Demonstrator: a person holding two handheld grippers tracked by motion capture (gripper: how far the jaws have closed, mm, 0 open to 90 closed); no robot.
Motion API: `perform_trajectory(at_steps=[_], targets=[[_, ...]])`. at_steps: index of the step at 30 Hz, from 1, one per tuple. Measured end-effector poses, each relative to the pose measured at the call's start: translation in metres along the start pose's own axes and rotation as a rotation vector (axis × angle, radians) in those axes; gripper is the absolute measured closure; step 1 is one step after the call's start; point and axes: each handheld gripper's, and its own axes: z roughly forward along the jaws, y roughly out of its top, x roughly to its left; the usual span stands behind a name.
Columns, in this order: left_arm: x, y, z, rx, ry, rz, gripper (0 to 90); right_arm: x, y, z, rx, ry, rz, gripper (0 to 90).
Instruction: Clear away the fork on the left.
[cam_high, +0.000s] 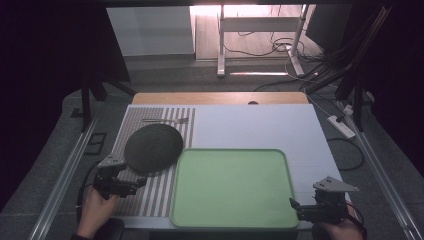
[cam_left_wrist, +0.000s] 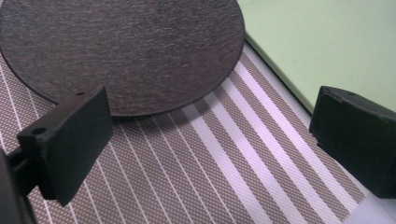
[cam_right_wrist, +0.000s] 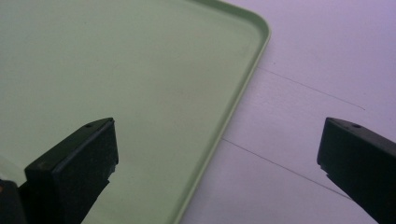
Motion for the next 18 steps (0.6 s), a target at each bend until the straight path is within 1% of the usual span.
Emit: perform_trajectory(at_steps=[4,7,13,18], targets=[[0.004,0.003,0.003,-0.001,0.001,0.006,0.5,0.0,0.0,0.0,0.002,0.001,0.0,0.0],[0.009,0.008,0.009,-0.001,-0.009,0.0,0.5,0.0,0.0,0.0,0.002,0.0,-0.001,0.0],[0.014,0.015,0.015,0.009,0.004,0.013,0.5,0.0,0.0,0.0,0.003,0.0,0.0,0.0],[0.021,0.023,0.024,0.019,-0.004,0.002,0.2,0.0,0.0,0.001,0.005,0.0,0.001,0.0]])
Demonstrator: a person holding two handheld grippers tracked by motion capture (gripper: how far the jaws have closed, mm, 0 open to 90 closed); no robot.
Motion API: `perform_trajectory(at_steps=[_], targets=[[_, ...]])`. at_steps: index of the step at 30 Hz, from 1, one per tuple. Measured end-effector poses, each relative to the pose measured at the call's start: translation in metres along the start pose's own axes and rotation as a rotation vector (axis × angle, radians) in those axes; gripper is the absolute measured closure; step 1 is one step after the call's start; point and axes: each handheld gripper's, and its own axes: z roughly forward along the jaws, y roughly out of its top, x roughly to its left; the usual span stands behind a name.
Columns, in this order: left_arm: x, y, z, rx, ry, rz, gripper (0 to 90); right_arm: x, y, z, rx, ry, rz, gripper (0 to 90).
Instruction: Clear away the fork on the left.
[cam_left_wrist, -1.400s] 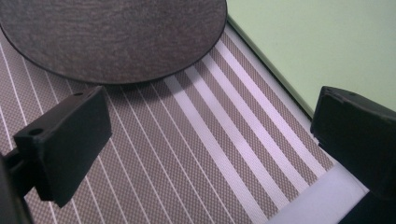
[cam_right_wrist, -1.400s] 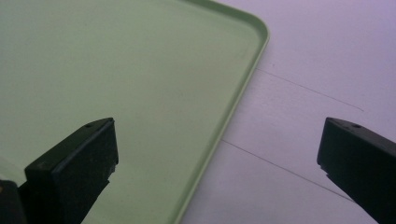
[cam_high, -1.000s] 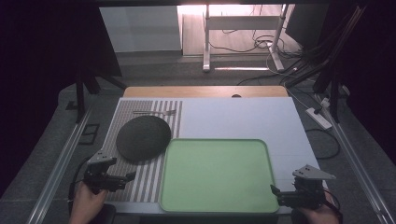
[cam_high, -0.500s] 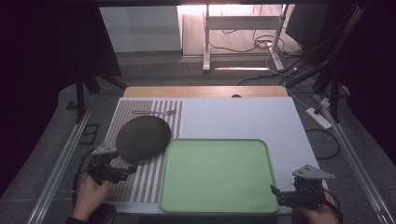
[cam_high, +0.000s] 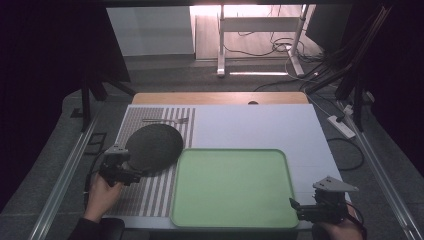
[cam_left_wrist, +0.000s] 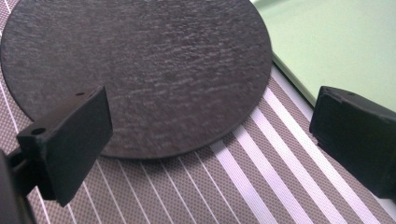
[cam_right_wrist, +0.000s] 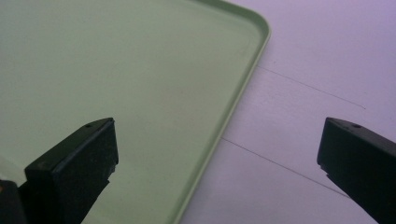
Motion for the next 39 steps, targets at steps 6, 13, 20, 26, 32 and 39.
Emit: perform_trajectory(at_steps=[6,13,20,26,32,39], targets=[[0.009,0.011,0.011,0.008,-0.006,-0.004,0.0,0.0,0.0,0.001,0.004,0.001,-0.001,0.0],[0.02,0.025,0.022,0.01,0.005,-0.011,0.0,0.0,0.0,0.001,0.012,0.006,-0.002,0.0],[0.035,0.038,0.032,0.009,0.019,-0.025,0.0,0.0,0.0,0.002,0.019,0.007,-0.003,0.0],[0.045,0.049,0.044,0.012,0.028,-0.042,0.0,0.0,0.001,0.002,0.022,0.009,-0.002,0.0],[0.053,0.06,0.055,0.022,0.043,-0.044,0.0,0.0,0.001,0.003,0.023,0.01,-0.001,0.0],[0.063,0.075,0.068,0.039,0.051,-0.038,0.0,0.0,0.001,0.003,0.024,0.013,0.0,0.0]])
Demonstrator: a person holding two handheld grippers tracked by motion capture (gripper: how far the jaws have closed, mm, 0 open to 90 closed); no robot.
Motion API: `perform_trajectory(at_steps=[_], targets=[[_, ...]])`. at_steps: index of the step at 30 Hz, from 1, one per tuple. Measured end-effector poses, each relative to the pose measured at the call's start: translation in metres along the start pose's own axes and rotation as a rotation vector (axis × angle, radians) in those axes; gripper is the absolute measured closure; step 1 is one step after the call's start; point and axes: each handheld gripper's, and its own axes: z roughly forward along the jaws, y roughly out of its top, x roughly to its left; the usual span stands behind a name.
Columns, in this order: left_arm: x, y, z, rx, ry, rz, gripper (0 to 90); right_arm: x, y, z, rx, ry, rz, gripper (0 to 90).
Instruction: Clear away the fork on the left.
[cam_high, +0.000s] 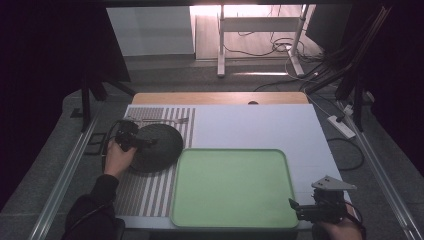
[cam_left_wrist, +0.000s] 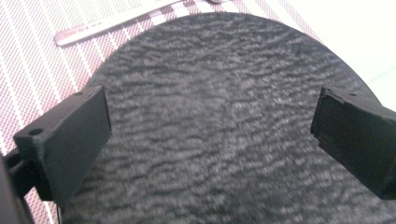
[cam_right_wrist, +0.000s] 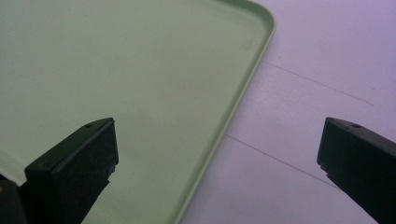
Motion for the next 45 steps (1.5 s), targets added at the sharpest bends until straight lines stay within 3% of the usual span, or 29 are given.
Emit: perform_trajectory(at_steps=[10,16,22,25,26,31,33,34,35,36,37,39,45], targets=[[0.009,0.02,0.019,0.034,0.03,0.011,0.0,0.0,0.0,0.0,0.005,0.007,-0.007,0.0],[0.017,0.035,0.028,0.047,0.063,-0.01,0.2,0.0,0.0,0.001,0.009,0.007,-0.009,0.0],[0.026,0.047,0.036,0.042,0.048,-0.026,0.5,0.0,0.0,0.001,0.011,0.01,-0.009,0.0],[0.03,0.052,0.04,0.047,0.077,-0.019,4.7,0.0,0.0,0.001,0.011,0.012,-0.007,0.0],[0.032,0.054,0.041,0.047,0.079,-0.023,6.8,0.0,0.0,0.001,0.011,0.012,-0.008,0.0],[0.039,0.062,0.045,0.068,0.093,-0.006,37.8,0.0,0.0,0.001,0.011,0.013,-0.007,0.0],[0.04,0.065,0.046,0.078,0.116,0.009,42.4,0.0,0.0,0.001,0.011,0.014,-0.008,0.0],[0.04,0.066,0.047,0.077,0.114,0.022,64.4,0.0,0.0,0.001,0.011,0.015,-0.009,0.0],[0.04,0.067,0.047,0.077,0.118,0.027,64.4,0.0,0.0,0.001,0.011,0.015,-0.009,0.0],[0.041,0.069,0.048,0.077,0.113,0.02,80.2,0.0,0.0,0.001,0.012,0.016,-0.009,0.0],[0.042,0.07,0.05,0.081,0.101,0.018,80.2,0.0,0.0,0.001,0.012,0.016,-0.009,0.0],[0.044,0.074,0.054,0.093,0.114,0.016,88.5,0.0,0.0,0.001,0.011,0.016,-0.01,0.0],[0.054,0.081,0.071,0.15,0.153,-0.008,88.6,0.0,0.0,0.001,0.009,0.021,-0.011,0.0]])
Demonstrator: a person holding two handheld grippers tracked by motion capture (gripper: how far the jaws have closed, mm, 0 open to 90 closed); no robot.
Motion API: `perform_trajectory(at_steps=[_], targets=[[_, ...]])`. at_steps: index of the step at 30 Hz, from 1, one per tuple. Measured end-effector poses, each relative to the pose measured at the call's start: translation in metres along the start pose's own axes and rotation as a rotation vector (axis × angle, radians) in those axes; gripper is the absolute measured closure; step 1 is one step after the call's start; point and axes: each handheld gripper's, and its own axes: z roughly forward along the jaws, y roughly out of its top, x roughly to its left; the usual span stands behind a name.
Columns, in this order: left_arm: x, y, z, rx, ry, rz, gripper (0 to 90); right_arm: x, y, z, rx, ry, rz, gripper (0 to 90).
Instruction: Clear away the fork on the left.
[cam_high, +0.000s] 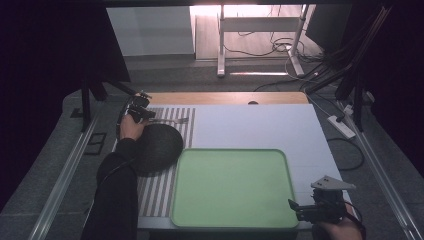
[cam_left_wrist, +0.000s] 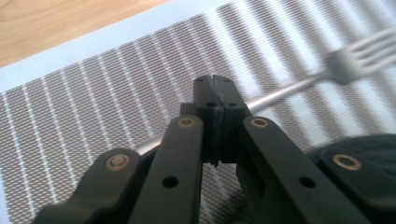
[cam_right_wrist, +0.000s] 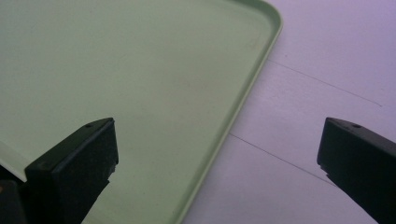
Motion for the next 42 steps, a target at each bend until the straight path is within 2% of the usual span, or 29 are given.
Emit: perform_trajectory(at_steps=[1,2,3,5,6,7,8,10,12,13,16,21,25,29,32,33,34,36,38,42], targets=[[0.005,0.0,0.006,0.023,0.013,-0.012,88.5,0.0,0.0,0.0,-0.001,0.001,0.0,0.0],[0.005,0.0,0.006,0.023,0.013,-0.012,88.5,0.0,0.0,0.0,-0.001,0.001,0.0,0.0],[0.009,-0.001,0.01,0.031,0.034,-0.029,88.5,0.0,0.0,0.0,-0.001,0.002,-0.001,0.0],[0.011,-0.003,0.011,0.029,0.031,-0.044,88.5,0.0,0.0,0.0,-0.001,0.003,-0.002,0.0],[0.015,-0.004,0.011,0.022,0.005,-0.062,88.5,0.0,0.0,0.0,-0.001,0.004,-0.002,0.0],[0.017,-0.004,0.011,0.022,0.001,-0.068,88.4,0.0,0.0,0.0,-0.001,0.005,-0.003,0.0],[0.017,-0.005,0.01,0.034,0.022,-0.063,88.6,0.0,0.0,0.0,-0.001,0.005,-0.004,0.0],[0.017,-0.005,0.007,0.06,0.027,-0.058,88.7,0.0,0.0,0.0,0.001,0.003,-0.007,0.0],[0.017,-0.006,0.004,0.086,0.01,-0.06,88.7,0.001,0.0,0.0,0.002,0.002,-0.009,0.0],[0.017,-0.008,0.002,0.108,-0.002,-0.048,88.7,0.001,0.0,0.0,0.001,0.003,-0.011,0.0],[0.016,-0.01,-0.001,0.133,-0.023,-0.042,88.7,0.001,0.0,0.0,0.004,0.003,-0.012,0.0],[0.013,-0.015,-0.007,0.183,-0.056,0.001,88.7,0.002,0.0,0.001,0.01,0.002,-0.018,0.0],[0.01,-0.017,-0.009,0.188,-0.064,0.015,88.8,0.002,0.0,0.001,0.013,0.003,-0.022,0.0],[0.014,-0.018,-0.009,0.177,-0.084,-0.001,88.5,0.002,0.0,0.001,0.014,0.004,-0.023,0.0],[0.016,-0.017,-0.011,0.149,-0.083,-0.02,80.1,0.002,0.0,0.001,0.013,0.005,-0.021,0.0],[0.017,-0.016,-0.013,0.132,-0.084,-0.034,80.1,0.002,0.0,0.001,0.013,0.005,-0.021,0.0],[0.018,-0.015,-0.015,0.118,-0.085,-0.041,74.1,0.002,0.0,0.001,0.013,0.004,-0.019,0.0],[0.017,-0.011,-0.017,0.098,-0.091,-0.033,71.4,0.002,0.001,0.001,0.013,0.005,-0.02,0.0],[0.014,-0.007,-0.019,0.084,-0.079,-0.015,61.3,0.002,0.001,0.001,0.014,0.005,-0.021,0.0],[0.007,-0.001,-0.018,0.06,-0.086,0.0,46.2,0.002,0.001,0.001,0.015,0.006,-0.023,0.0]])
